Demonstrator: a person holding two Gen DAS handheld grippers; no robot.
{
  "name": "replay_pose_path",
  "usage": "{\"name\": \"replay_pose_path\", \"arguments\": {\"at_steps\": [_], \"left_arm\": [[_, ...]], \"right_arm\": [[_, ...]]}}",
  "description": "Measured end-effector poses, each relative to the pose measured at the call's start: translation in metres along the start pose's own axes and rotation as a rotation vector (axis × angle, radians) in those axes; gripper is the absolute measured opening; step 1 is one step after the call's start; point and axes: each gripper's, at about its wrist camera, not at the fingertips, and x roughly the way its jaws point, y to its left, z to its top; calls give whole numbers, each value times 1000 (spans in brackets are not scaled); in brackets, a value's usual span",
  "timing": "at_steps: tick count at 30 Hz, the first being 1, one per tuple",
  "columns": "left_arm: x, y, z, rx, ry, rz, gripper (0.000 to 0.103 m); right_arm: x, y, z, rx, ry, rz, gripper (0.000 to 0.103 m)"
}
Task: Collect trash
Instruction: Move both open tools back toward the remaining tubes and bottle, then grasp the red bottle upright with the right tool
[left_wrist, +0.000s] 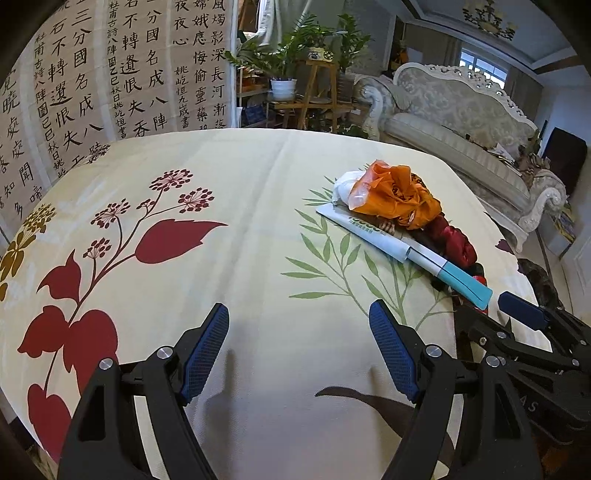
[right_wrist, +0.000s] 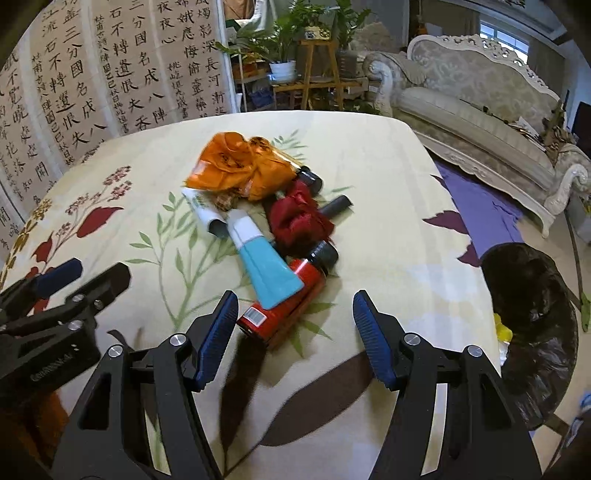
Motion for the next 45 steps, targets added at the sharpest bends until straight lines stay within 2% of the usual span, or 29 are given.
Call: {"name": "replay_pose_path", "arguments": {"at_steps": [12,16,21,23,31,36,38,45], "left_arm": [[2,-2,0,3,7,9,76],[3,-3,0,4,11,14,76],[6,-2,0,-1,15,16,76],[6,-2,1,0,17,17,76],[9,-2,0,-2,19,15,76],[9,-3,0,-3,21,14,76],[9,-3,-1,-3,22,14,76],[11,-5,0,15,18,10,76]], "right_arm": [[2,-24,-2,29,1,-46,62],[3,-30,-1,39,2,-52,52],[5,-32,-3,37,6,-53,51],[5,-34,-3,43,8,-53,47],[9,-38,4,36,5,-43,47],[12,-35,6,17,9,-45,34],[12,-35,6,15,9,-38,23],[11,-35,5,9,9,-37,23]]}}
